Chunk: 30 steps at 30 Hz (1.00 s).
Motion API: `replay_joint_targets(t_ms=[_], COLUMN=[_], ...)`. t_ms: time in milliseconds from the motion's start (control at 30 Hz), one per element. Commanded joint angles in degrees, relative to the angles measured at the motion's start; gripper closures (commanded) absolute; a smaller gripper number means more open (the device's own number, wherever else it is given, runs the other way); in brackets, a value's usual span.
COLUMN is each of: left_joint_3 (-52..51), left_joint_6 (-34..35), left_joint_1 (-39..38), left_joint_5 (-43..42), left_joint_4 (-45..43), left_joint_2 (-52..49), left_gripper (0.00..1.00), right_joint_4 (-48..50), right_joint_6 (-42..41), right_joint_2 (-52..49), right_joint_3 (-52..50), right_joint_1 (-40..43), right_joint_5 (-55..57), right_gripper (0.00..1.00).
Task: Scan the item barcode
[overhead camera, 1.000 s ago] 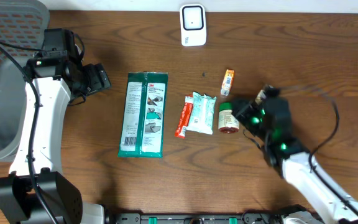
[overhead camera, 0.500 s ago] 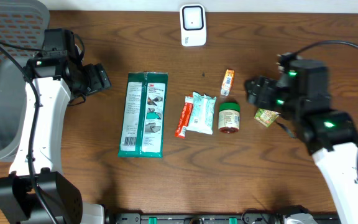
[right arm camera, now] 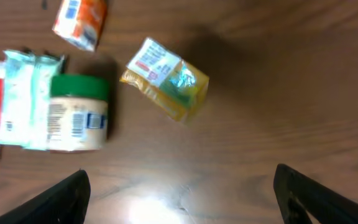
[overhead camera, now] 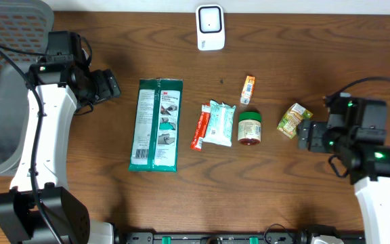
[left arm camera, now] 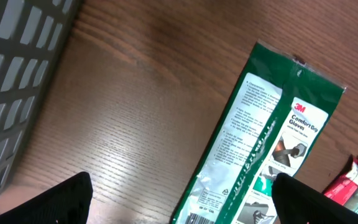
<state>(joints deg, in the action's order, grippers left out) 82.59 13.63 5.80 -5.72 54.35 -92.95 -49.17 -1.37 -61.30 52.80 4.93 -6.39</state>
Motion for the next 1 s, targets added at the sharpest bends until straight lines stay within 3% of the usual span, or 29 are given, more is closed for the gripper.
replay_joint_targets(t_ms=[0, 167, 367, 767, 967], left_joint_3=[0.15, 0.15, 0.15, 0.15, 0.15], left_joint_6=[-0.33, -0.33, -0.33, -0.33, -0.33], left_joint_1=[0.24, 0.24, 0.24, 0.28, 0.28], left_joint_5=[-0.09, -0.09, -0.09, -0.09, -0.09], left_joint_4=[0.22, 0.22, 0.22, 0.22, 0.22], left_joint_2=[-0.28, -0.28, -0.28, -0.28, -0.28], left_gripper=[0.08, 0.08, 0.07, 0.08, 0.08], right_joint_4=[5.42, 15.23, 33.62, 46.23, 50.51], right_joint_6=[1.01, 1.01, 3.08, 12.83, 14.78], right_joint_2=[-0.07, -0.44, -2.93, -8.63, -8.70], right_joint_3=[-4.70, -12.26, -22.62, -27.65, -27.63], right_joint_1=[0.28, 0.28, 0.28, 0.28, 0.28], right_joint_5=[0.24, 6.58, 5.16, 0.55, -4.17], right_gripper=[0.14, 0.16, 0.13, 0.18, 0.28])
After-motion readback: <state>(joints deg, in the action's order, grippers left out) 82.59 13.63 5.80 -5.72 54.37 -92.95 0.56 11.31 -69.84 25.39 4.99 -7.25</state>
